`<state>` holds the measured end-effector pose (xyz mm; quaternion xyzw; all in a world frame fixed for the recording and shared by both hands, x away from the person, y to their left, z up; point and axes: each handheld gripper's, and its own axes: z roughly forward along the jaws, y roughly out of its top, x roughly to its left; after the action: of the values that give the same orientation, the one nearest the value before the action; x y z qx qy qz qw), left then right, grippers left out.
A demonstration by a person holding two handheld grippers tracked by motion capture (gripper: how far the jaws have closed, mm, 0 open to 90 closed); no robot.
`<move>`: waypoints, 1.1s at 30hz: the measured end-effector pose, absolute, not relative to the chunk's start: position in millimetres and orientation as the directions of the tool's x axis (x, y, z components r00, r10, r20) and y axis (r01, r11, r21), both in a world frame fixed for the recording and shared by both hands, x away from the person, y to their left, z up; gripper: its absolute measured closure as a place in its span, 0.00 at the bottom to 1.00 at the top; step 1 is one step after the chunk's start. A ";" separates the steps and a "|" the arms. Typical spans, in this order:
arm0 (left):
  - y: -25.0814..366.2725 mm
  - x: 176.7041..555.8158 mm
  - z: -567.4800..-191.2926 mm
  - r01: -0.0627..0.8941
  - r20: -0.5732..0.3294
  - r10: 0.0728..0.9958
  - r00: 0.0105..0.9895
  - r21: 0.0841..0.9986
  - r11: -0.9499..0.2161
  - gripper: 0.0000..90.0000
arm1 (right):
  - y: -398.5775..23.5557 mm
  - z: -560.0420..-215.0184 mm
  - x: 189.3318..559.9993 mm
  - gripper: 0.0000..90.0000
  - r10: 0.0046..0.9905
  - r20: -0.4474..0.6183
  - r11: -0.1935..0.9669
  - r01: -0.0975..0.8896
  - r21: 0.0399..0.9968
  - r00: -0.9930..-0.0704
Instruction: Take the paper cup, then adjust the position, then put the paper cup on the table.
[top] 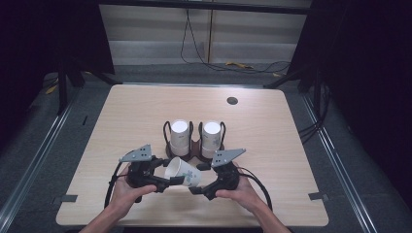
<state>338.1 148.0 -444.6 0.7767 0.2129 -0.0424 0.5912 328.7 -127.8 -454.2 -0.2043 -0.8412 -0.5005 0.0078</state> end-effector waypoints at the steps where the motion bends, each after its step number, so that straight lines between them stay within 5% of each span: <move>1: 148.0 338.1 -444.6 0.381 -0.318 0.281 0.906 0.900 -0.210 0.30 | -128.0 -453.7 328.8 0.17 0.341 0.214 0.419 0.352 0.837 -0.915; 33: 203.2 361.1 -438.2 0.404 -0.216 0.551 0.806 0.881 -0.246 0.29 | -158.1 -442.9 327.6 0.17 0.518 0.106 0.480 0.391 0.785 -0.849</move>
<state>361.1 203.2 -438.2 0.7862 0.3036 0.0688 0.5338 327.6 -158.1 -442.9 -0.2651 -0.8573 -0.4353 -0.0729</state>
